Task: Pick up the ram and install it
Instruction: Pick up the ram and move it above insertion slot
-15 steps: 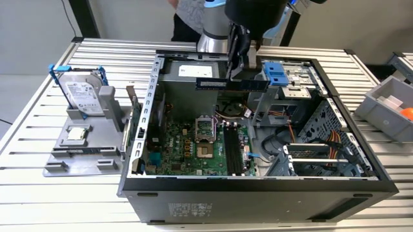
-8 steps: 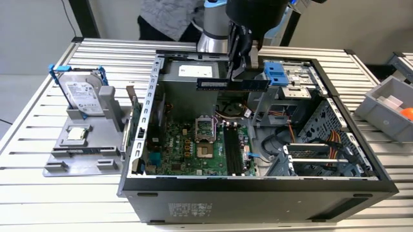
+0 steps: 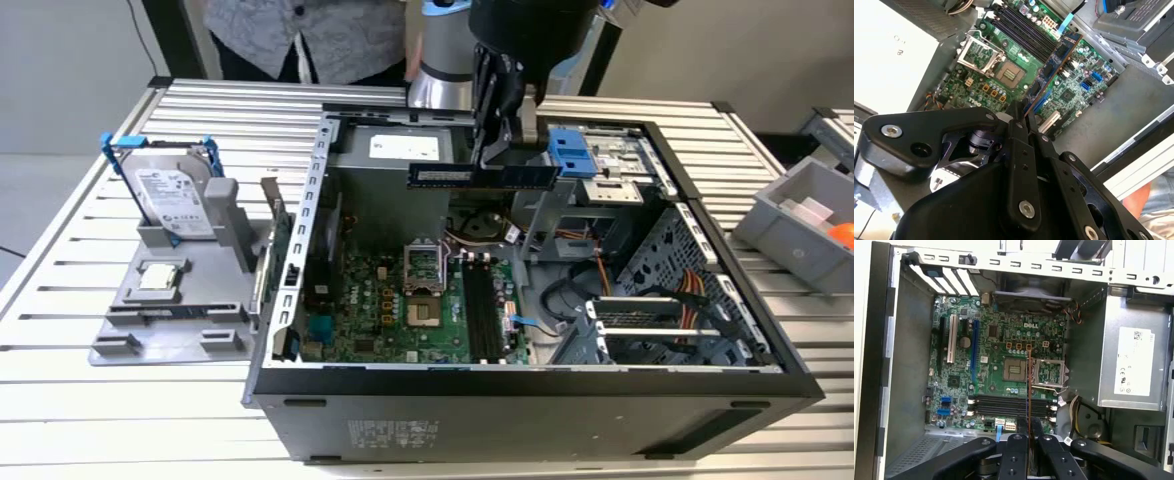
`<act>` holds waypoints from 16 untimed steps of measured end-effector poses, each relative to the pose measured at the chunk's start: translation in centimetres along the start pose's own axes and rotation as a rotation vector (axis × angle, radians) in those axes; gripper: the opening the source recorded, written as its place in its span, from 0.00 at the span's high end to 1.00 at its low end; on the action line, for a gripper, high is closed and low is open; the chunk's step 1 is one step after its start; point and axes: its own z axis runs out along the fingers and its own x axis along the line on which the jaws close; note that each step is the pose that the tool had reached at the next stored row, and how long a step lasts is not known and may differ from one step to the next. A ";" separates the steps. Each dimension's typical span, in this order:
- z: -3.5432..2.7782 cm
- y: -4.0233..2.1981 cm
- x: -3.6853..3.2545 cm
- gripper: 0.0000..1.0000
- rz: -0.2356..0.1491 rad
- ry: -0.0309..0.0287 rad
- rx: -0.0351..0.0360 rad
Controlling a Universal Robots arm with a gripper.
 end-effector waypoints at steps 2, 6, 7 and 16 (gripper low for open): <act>-0.01 -0.04 0.18 1.00 0.000 0.0001 0.0000; -0.02 -0.14 0.43 1.00 0.000 0.0000 0.0000; -0.02 -0.16 0.43 1.00 0.000 0.0000 0.0000; -0.03 -0.33 0.45 1.00 0.000 0.0000 0.0000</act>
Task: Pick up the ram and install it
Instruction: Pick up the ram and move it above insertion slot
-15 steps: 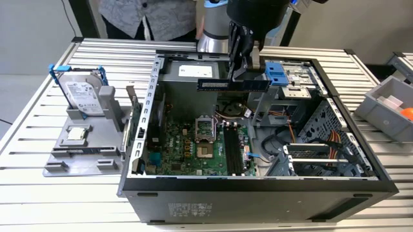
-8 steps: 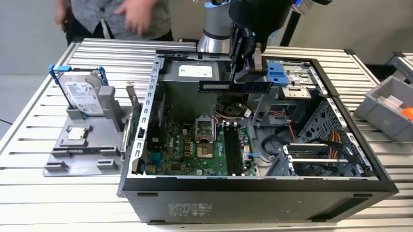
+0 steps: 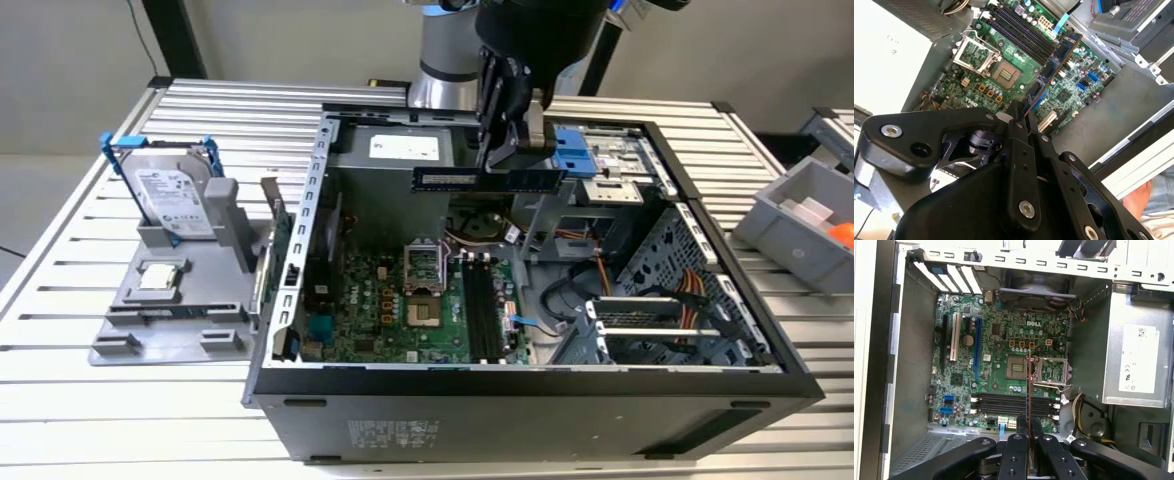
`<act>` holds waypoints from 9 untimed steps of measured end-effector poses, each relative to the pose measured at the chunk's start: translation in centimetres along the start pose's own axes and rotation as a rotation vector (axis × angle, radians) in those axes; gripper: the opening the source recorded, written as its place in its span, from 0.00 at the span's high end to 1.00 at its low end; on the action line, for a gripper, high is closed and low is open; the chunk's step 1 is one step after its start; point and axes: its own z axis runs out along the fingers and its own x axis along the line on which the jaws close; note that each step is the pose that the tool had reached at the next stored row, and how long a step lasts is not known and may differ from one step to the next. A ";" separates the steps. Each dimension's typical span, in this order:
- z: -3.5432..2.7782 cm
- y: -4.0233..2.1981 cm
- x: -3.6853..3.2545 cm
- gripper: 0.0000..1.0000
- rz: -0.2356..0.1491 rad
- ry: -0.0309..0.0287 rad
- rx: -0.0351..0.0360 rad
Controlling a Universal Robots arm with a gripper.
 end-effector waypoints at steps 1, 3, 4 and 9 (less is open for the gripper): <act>0.00 0.00 0.00 1.00 0.000 0.0000 0.0000; 0.00 0.00 0.00 1.00 0.000 0.0000 0.0000; 0.00 0.00 0.00 1.00 0.000 0.0000 0.0000; 0.00 0.00 0.00 1.00 0.006 -0.0003 0.0001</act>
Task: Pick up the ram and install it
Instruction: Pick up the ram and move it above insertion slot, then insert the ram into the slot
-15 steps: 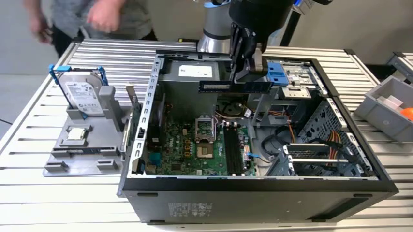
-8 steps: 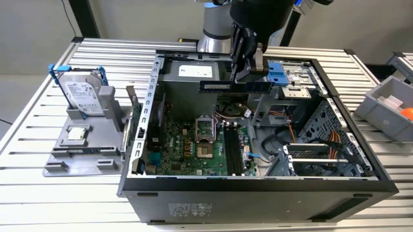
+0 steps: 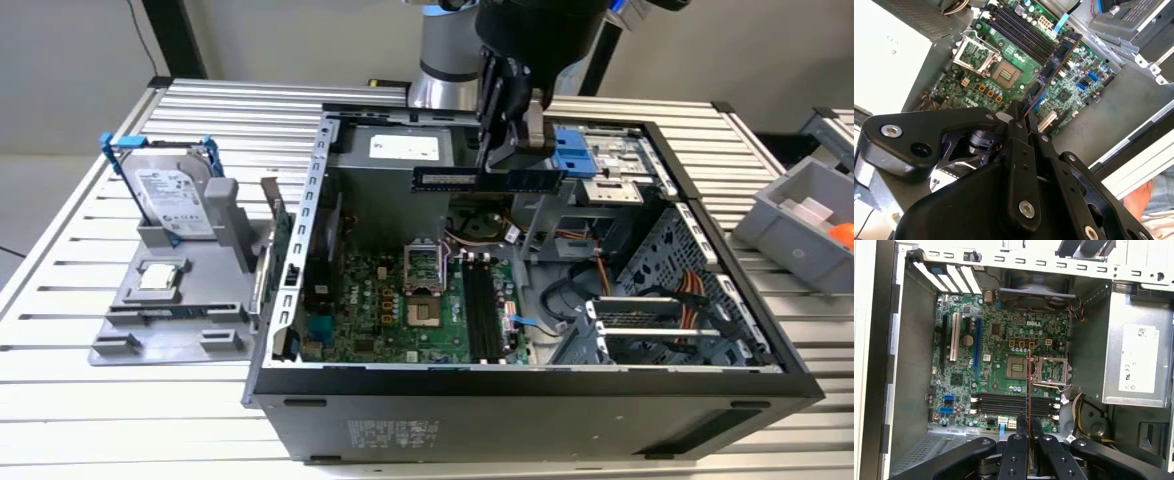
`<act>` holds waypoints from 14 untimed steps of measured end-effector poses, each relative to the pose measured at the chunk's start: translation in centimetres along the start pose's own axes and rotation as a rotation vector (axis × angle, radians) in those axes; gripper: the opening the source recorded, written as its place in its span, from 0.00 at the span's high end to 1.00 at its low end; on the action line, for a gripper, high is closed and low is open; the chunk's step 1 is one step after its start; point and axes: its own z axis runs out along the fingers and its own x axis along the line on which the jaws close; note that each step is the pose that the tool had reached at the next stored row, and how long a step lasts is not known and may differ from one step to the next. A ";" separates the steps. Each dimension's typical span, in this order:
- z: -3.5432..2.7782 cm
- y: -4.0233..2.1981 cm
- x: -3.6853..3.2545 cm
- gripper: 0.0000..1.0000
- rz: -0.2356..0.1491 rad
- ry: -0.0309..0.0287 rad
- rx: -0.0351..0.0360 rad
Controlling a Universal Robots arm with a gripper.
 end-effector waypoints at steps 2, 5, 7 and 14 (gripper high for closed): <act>0.01 0.01 0.00 1.00 0.011 -0.0006 0.0003; 0.00 0.01 0.01 1.00 0.039 -0.0018 0.0009; 0.00 0.01 0.04 1.00 0.058 -0.0027 0.0014; 0.01 0.00 0.05 1.00 0.064 -0.0031 0.0016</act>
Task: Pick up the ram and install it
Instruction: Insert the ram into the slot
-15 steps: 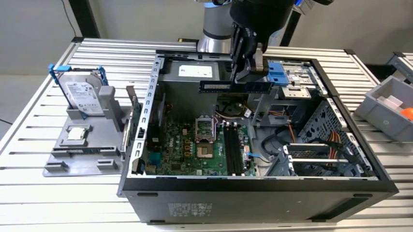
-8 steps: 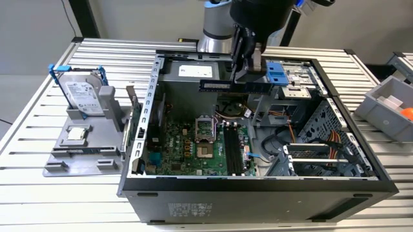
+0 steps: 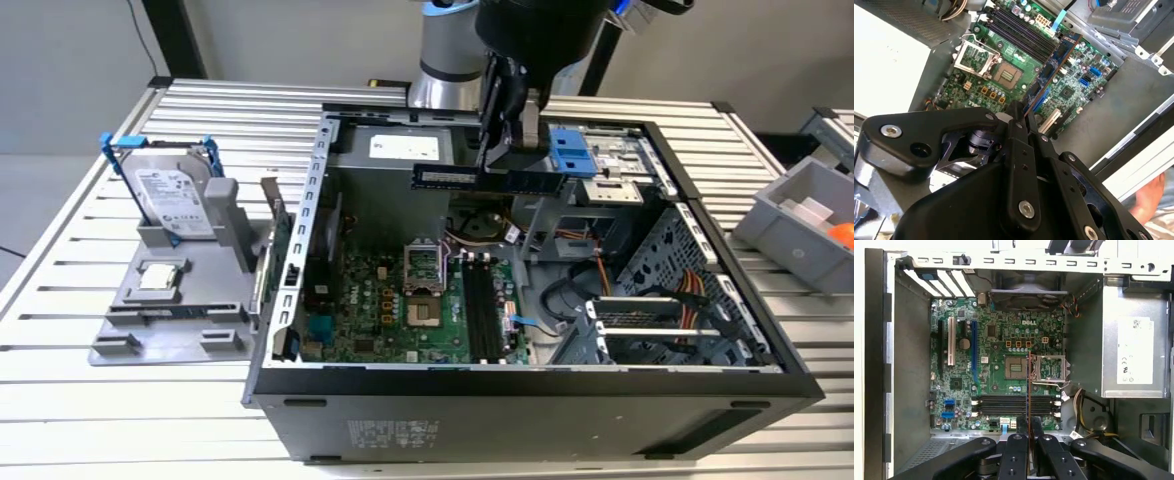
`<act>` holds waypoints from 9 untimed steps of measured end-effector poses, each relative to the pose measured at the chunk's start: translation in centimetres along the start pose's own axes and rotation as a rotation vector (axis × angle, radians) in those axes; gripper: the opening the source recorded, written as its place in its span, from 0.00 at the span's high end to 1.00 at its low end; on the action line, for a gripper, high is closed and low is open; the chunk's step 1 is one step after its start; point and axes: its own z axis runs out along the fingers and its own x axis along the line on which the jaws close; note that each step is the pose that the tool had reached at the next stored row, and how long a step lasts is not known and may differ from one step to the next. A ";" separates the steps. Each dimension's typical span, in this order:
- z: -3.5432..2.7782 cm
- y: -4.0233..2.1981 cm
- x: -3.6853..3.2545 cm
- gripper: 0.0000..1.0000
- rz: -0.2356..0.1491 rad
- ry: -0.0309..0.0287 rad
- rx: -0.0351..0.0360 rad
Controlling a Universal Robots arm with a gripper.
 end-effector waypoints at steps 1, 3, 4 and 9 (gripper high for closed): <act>0.00 0.00 0.00 1.00 0.001 0.0001 0.0000; 0.00 0.00 0.00 1.00 0.004 -0.0001 0.0001; 0.00 0.00 0.01 1.00 0.007 -0.0003 0.0001; -0.01 0.00 0.13 1.00 0.029 -0.0013 0.0007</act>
